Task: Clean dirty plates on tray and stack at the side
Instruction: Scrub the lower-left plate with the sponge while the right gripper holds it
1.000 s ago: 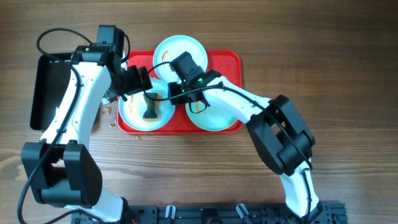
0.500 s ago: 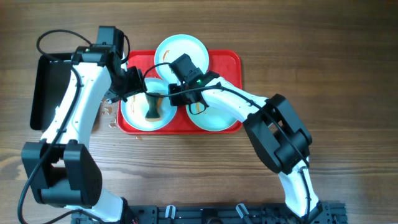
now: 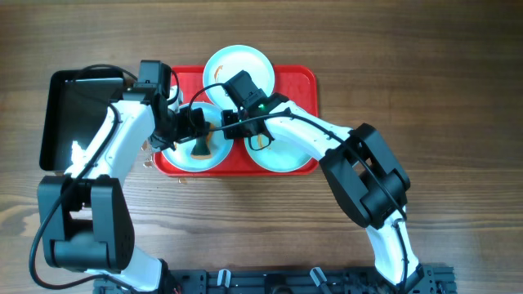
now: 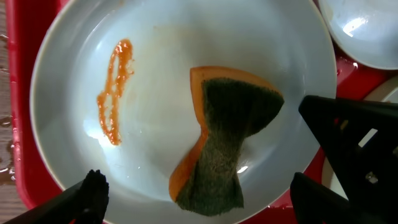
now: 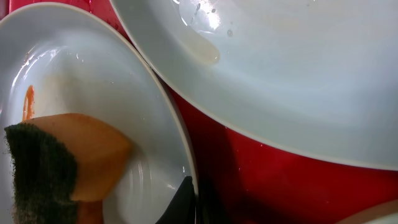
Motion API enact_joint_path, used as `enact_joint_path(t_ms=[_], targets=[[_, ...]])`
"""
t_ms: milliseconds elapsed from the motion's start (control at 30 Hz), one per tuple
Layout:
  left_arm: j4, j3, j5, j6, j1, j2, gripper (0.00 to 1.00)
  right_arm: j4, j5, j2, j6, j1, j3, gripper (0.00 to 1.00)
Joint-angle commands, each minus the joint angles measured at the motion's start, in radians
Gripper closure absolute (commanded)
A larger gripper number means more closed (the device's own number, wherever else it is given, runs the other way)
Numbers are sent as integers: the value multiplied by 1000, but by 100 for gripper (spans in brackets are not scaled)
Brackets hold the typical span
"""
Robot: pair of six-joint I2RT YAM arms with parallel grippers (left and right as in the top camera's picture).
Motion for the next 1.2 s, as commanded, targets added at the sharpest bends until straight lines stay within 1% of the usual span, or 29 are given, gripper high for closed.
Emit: enact_joint_path(t_ms=[0, 133, 200, 300, 400, 600, 800, 1000, 1167], targets=[[55, -61, 41, 45, -4, 13, 15, -15, 11, 25, -8, 5, 12, 96], [110, -98, 41, 48, -4, 13, 23, -15, 11, 25, -8, 5, 12, 96], [126, -107, 42, 71, -4, 13, 26, -15, 11, 25, -8, 5, 12, 96], [132, -107, 45, 127, -18, 13, 25, -14, 11, 25, -8, 5, 12, 96], [152, -107, 39, 126, -45, 13, 24, -15, 11, 25, -7, 5, 12, 96], [192, -107, -69, 125, -104, 13, 24, -17, 11, 25, -8, 5, 12, 96], [199, -108, -84, 126, -118, 13, 24, -17, 11, 25, -8, 5, 12, 96], [204, -110, -110, 126, -118, 13, 26, -21, 11, 25, -27, 5, 12, 96], [216, -110, -110, 126, -118, 29, 24, -24, 11, 25, -27, 5, 12, 96]])
